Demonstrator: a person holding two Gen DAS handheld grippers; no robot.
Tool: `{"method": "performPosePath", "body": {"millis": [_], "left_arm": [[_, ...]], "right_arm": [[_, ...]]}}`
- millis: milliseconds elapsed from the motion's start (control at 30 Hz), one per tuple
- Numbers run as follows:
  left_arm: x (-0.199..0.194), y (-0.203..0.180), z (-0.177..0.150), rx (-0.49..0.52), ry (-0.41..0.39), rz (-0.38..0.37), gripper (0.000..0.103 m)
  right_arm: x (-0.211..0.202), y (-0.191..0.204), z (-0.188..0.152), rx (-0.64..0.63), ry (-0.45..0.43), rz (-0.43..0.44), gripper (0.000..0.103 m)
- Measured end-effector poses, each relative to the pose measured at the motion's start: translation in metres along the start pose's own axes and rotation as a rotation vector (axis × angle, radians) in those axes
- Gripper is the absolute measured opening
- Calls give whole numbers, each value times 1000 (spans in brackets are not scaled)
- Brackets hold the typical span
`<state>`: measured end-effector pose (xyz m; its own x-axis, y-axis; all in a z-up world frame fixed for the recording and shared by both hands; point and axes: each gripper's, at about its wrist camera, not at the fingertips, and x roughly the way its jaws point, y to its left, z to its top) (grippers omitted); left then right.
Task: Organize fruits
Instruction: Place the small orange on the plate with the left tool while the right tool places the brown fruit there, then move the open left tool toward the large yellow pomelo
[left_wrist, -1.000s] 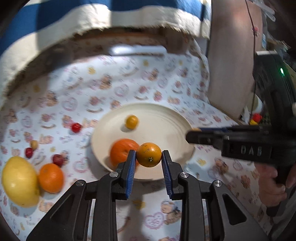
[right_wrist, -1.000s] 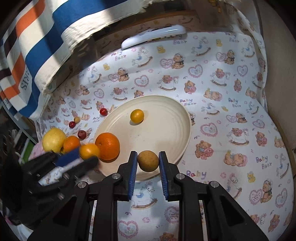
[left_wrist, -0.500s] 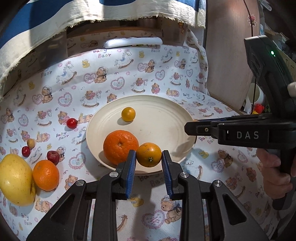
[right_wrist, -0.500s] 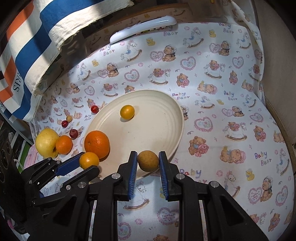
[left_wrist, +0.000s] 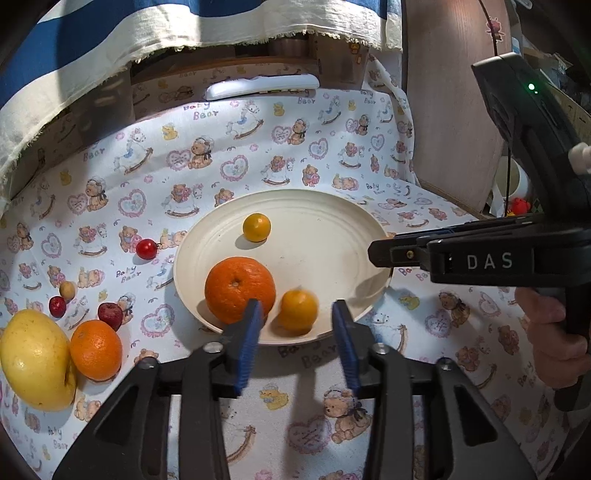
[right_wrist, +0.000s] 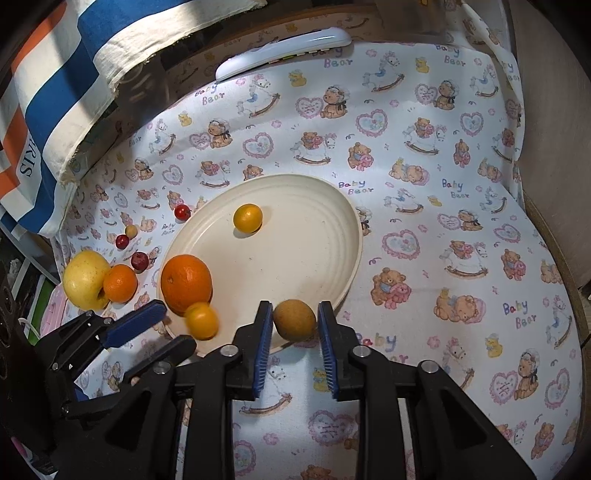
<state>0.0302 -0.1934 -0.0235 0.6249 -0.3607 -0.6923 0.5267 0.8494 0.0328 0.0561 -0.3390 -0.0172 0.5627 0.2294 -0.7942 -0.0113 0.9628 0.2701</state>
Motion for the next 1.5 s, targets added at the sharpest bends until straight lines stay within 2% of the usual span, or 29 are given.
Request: {"method": "performPosePath", "body": {"millis": [67,267,367,567,633,833,867,900,1067,1233,1500], "left_arm": [[-2,0,0,2,-10,10,46],[-16,12,5,-43,-63,36,46],[-27,20,8,-70,-107,55,51],[-52,32,13,-102,-212,88,72],[-60,35,14,-121,-249,99,87],[-79,43,16,-155,-326,113,99],[-82,44,16,-158,-339,120,100],[-85,45,16,-159,-353,130,100],[-106,49,21,-116,-395,165,101],[-140,68,23,-119,-443,217,101],[-162,115,-7,-221,-472,308,102]], "right_arm": [[-3,1,0,-6,-13,1,43],[-20,4,1,-13,-101,17,45],[-32,7,1,-23,-169,31,47],[-51,9,2,-31,-271,46,55],[-57,10,3,-31,-299,47,56],[-71,10,1,-33,-387,36,73],[-73,11,1,-33,-402,32,79],[-75,11,1,-34,-417,28,81],[-79,13,0,-47,-451,14,83],[-80,16,-1,-57,-453,22,83],[-77,23,-6,-84,-467,28,83]]}}
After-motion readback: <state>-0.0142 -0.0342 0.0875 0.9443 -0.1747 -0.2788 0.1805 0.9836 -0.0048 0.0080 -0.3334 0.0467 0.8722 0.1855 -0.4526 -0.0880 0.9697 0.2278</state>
